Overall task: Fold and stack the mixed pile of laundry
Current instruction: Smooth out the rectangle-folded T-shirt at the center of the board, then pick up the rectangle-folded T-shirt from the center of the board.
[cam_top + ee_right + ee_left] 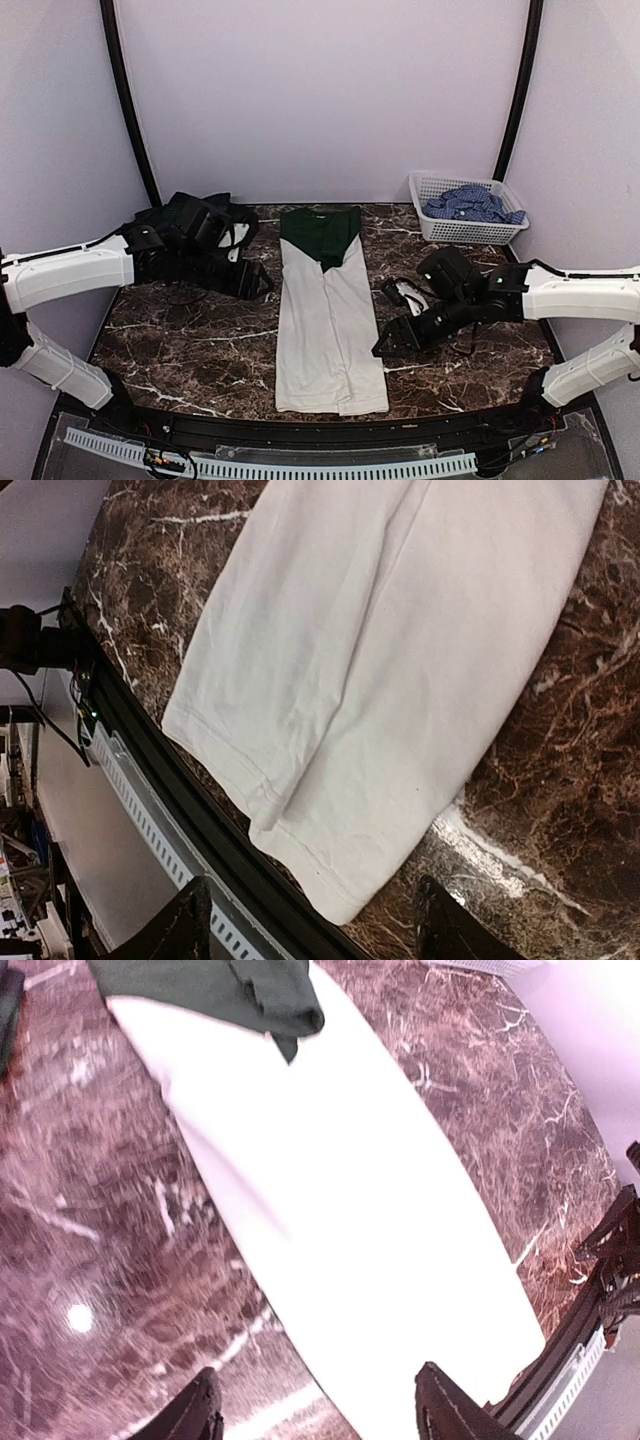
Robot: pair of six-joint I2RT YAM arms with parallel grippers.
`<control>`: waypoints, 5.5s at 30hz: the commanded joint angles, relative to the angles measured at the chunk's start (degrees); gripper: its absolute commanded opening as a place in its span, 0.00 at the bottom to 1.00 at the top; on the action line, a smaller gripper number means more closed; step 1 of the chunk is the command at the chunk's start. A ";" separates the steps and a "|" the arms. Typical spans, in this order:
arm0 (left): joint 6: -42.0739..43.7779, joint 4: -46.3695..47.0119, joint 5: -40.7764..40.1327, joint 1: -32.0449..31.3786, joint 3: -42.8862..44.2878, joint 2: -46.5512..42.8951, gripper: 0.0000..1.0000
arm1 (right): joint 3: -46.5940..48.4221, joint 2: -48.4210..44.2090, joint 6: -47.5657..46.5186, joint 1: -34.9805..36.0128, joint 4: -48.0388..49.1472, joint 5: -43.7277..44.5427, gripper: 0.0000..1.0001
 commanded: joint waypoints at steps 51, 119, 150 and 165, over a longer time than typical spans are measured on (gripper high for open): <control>10.83 -6.79 -13.55 -37.01 -5.26 16.03 0.02 | -7.88 21.61 7.18 0.34 18.49 -4.20 0.10; -2.68 -13.65 -6.82 -36.38 -8.42 5.68 0.44 | -7.20 5.65 10.41 2.53 9.23 -3.26 0.41; -37.34 29.16 8.50 -26.57 -37.67 -3.89 0.46 | -18.79 10.57 25.41 13.05 26.62 -5.31 0.36; -32.23 23.40 11.67 -26.49 -32.63 -4.06 0.00 | -15.50 4.67 23.42 15.85 19.81 -2.11 0.00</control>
